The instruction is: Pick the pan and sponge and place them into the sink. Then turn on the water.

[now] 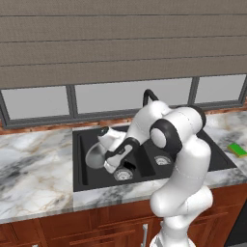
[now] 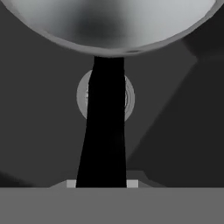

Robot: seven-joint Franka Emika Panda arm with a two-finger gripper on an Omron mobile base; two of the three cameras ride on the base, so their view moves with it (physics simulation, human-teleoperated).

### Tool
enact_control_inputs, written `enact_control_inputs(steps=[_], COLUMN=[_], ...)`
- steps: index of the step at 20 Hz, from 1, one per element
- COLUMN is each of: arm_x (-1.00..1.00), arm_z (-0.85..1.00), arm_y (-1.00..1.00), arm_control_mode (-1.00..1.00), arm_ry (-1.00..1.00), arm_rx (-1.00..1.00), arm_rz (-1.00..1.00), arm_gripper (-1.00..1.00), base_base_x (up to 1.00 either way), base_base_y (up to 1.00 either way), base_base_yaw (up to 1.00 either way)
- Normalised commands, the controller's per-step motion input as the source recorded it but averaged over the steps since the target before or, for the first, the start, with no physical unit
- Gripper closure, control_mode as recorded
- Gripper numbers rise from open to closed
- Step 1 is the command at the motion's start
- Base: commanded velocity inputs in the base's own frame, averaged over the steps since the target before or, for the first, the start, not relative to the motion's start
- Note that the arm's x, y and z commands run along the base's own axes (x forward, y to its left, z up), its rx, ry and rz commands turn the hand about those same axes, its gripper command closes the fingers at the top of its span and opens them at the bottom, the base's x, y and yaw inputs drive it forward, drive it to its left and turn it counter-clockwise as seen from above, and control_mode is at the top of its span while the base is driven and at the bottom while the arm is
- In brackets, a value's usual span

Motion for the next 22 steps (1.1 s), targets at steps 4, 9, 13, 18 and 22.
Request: enact_control_inputs(steps=[4,9,13,18,22], arm_x=[0.59,0.60,0.62,0.51,0.19], arm_z=[-0.24,-0.22,-0.12,-0.09,0.00], arm_y=[0.18,0.16,0.12,0.13,0.24], arm_control_mode=[-1.00,-1.00,-1.00,-1.00,-1.00], arm_ry=[0.01,0.03,0.03,0.01,0.02], arm_rx=[-0.05,-0.03,-0.04,-0.04,0.00], arm_rz=[0.01,0.03,0.05,0.04,0.02], arm_gripper=[1.00,1.00,1.00,-1.00,-1.00], base_base_x=[0.00,0.00,0.00,0.00,0.00], base_base_y=[0.00,0.00,0.00,0.00,0.00], base_base_yaw=[0.00,0.00,0.00,0.00,0.00])
